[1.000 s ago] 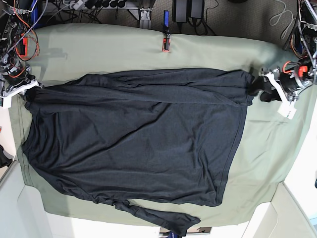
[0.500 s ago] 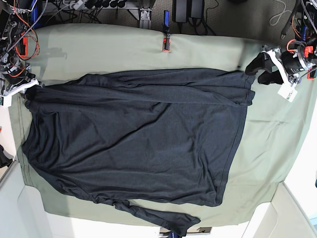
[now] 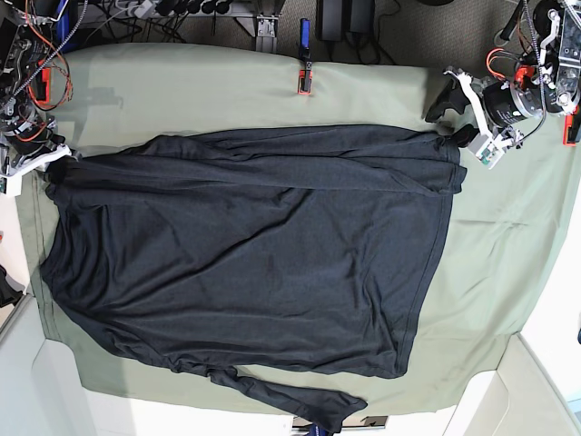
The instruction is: Fold the T-shirt properly
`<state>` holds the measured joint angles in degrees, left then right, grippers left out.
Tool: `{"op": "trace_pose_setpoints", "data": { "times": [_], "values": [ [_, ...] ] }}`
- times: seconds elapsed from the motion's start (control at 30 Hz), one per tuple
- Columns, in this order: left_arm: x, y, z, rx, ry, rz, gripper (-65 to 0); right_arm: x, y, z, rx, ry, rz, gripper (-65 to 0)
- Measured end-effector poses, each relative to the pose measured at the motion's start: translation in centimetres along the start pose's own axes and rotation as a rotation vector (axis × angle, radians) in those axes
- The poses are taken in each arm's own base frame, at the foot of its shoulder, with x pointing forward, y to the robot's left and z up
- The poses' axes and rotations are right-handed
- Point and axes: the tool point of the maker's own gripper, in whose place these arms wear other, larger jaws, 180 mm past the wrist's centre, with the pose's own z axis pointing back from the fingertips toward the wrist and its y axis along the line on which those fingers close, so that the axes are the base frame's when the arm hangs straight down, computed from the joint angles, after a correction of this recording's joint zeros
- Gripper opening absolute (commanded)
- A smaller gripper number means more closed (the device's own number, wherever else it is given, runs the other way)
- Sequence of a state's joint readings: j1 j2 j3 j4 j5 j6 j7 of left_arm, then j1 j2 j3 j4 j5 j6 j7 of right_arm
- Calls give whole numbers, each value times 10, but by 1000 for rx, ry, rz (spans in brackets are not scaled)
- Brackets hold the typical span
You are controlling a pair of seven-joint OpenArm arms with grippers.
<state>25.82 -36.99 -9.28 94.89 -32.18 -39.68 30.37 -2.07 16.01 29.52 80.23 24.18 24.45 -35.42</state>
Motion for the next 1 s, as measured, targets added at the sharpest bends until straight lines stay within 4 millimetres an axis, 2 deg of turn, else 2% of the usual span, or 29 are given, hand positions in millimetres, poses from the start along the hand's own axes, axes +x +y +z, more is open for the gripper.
{"op": "trace_pose_setpoints", "data": {
  "times": [0.1, 0.23, 0.3, 0.6, 0.63, 0.67, 0.77, 0.8, 0.9, 1.0],
  "values": [
    [6, 4, -1, 9, -8, -10, -236, 0, 0, 0, -1, 2, 1, -650],
    [28, 18, -2, 46, -54, -18, -236, -1, 0, 0, 0, 5, 1, -650],
    [31, 23, -2, 63, -51, -16, -236, -2, 0, 0, 0, 12, 0, -650],
    [30, 20, -4, 59, -57, -10, -242, -4, 0, 0, 0, 22, 0, -650],
    [30, 18, -5, 57, -61, -4, -266, -4, 0, 0, 0, 23, 0, -650],
    [31, 17, -6, 54, -68, 1, -315, -4, 0, 0, 0, 23, 0, -650],
    [31, 13, -9, 52, -74, 9, -588, -4, 0, 0, 0, 22, 0, -650],
    [31, 11, -11, 51, -76, 12, -650, -4, 0, 0, 0, 23, 0, -650],
    [30, 4, -13, 27, -79, 9, -650, -4, 0, 0, 2, 22, 3, -650],
    [32, 10, -9, 43, -85, 14, -650, -4, 0, 0, 2, 23, 3, -650]
  ]
}}
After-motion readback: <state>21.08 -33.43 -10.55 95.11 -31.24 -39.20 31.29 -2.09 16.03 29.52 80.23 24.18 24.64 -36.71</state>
